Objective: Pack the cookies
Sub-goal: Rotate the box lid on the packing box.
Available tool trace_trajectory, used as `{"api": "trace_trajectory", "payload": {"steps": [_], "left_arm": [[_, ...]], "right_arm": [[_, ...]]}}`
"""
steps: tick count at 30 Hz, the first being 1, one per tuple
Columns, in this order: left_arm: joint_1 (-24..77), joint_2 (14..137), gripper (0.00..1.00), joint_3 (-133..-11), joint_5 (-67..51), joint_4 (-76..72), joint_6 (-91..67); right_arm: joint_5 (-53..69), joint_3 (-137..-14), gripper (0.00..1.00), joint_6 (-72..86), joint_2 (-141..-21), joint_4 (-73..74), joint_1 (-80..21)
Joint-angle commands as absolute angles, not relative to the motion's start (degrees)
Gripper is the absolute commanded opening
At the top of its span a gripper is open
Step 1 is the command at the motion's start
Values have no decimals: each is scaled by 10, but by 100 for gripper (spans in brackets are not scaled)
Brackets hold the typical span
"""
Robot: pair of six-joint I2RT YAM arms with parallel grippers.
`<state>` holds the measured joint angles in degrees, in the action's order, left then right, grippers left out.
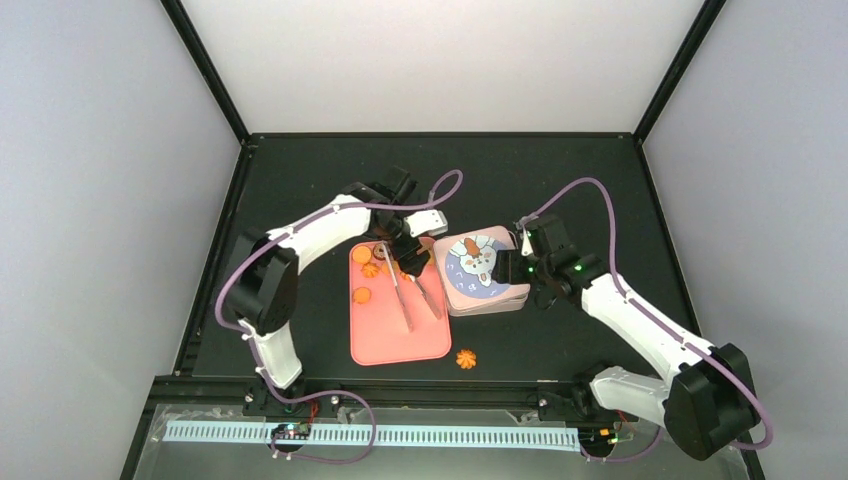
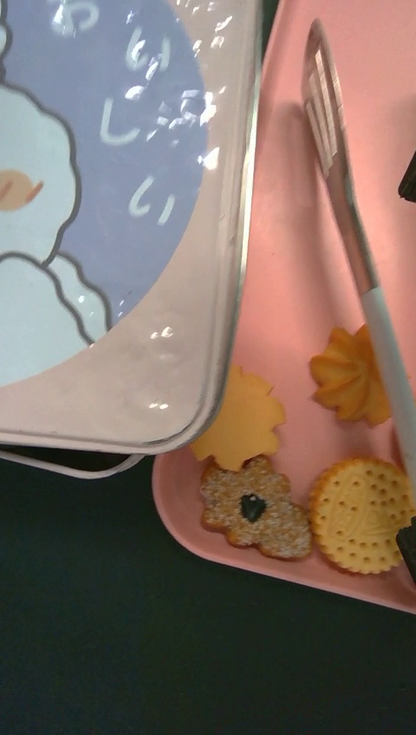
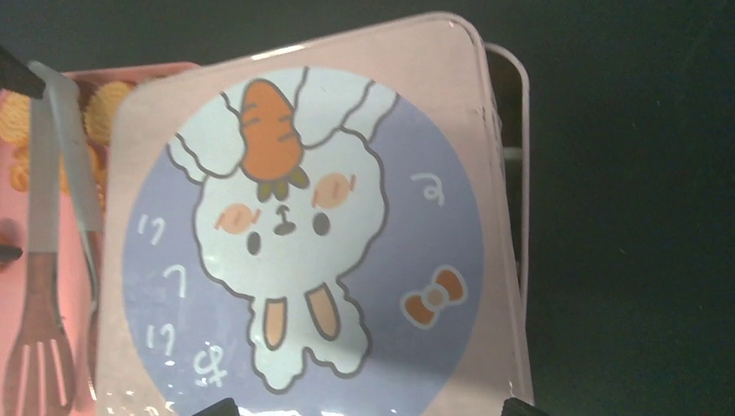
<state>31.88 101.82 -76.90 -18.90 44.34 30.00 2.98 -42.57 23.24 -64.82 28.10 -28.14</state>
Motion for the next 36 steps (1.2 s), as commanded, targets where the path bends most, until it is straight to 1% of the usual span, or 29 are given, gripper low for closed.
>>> {"api": "trace_trajectory", "payload": {"steps": [1, 14, 23, 27, 36], "left_arm": [[336, 1058, 97, -825, -168, 436, 302], [357, 1156, 95, -930, -119, 445, 304], [356, 1163, 95, -955, -100, 438, 296], [355, 1160, 95, -958, -91, 434, 296], [356, 1178, 95, -979, -83, 438, 289]], "right_arm": [[4, -411, 79, 243, -636, 292, -279], [-20, -398, 76, 251, -629, 310, -279], [7, -380, 73, 260, -612, 305, -279], [29, -374, 70, 268, -602, 299, -281], [33, -367, 68, 287, -590, 304, -301]]}}
